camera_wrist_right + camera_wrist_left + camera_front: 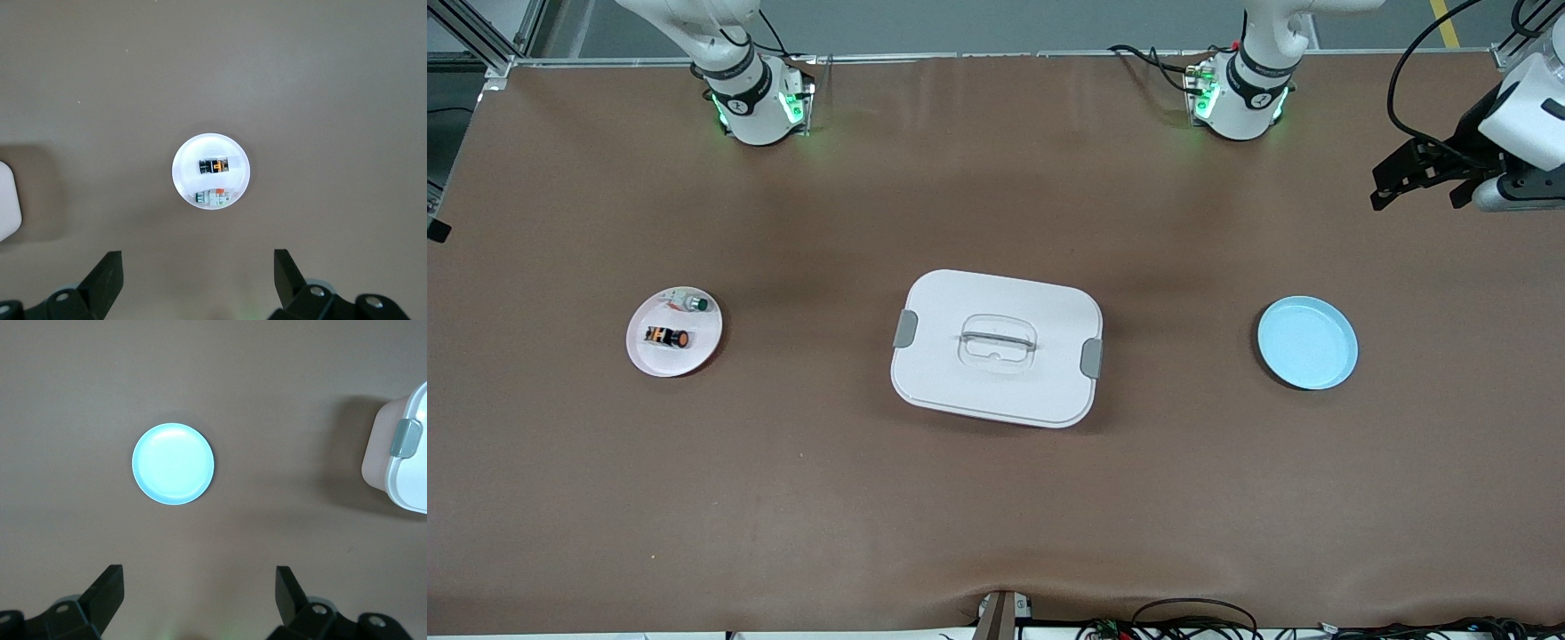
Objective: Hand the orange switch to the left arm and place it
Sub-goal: 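Move the right gripper down over the black-orange switch on the white plate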
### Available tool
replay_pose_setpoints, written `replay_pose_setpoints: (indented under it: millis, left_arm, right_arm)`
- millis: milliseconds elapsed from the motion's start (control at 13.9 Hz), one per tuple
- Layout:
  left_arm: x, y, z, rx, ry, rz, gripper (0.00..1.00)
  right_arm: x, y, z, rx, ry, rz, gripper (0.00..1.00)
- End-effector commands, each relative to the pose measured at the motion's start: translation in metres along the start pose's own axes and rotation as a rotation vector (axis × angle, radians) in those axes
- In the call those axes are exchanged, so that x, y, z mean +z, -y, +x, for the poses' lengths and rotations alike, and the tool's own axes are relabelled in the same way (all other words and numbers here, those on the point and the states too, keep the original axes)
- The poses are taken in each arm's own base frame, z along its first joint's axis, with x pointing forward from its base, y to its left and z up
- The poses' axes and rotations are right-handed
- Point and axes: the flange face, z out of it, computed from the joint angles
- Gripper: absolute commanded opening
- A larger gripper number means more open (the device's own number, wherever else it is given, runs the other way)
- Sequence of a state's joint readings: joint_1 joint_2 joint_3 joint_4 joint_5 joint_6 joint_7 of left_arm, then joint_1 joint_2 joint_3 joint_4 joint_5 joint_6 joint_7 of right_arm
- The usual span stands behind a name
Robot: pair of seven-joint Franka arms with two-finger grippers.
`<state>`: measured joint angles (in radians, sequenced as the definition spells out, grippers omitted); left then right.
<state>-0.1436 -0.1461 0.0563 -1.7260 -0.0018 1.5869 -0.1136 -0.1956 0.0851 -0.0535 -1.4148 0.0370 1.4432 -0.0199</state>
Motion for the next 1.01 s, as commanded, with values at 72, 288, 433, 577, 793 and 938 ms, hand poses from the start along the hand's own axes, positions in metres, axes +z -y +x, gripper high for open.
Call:
replay_pose_setpoints:
  millis: [72, 288, 433, 577, 793, 938]
  left_arm:
    - [-0.005, 0.001, 0.002, 0.022, 0.004, 0.015, 1.00]
    - [-0.005, 0.002, 0.003, 0.020, 0.004, 0.014, 1.00]
    - [-0.004, 0.001, 0.003, 0.022, 0.005, 0.016, 1.00]
    - [-0.004, 0.002, 0.003, 0.020, 0.006, 0.014, 1.00]
    - [-0.004, 0.001, 0.003, 0.022, 0.006, 0.014, 1.00]
    - [-0.004, 0.001, 0.003, 0.022, 0.006, 0.014, 1.00]
  right_arm:
    - [0.057, 0.002, 0.036, -0.004, 0.091, -0.008, 1.00]
    - [0.082, 0.005, 0.054, -0.008, 0.091, -0.007, 1.00]
    - [0.091, 0.004, 0.057, -0.010, 0.103, -0.003, 1.00]
    - [0.124, -0.004, 0.056, 0.004, 0.147, 0.008, 1.00]
    - [0.168, -0.005, 0.059, 0.006, 0.130, 0.010, 1.00]
    - [0.198, -0.006, 0.057, 0.012, 0.119, 0.009, 1.00]
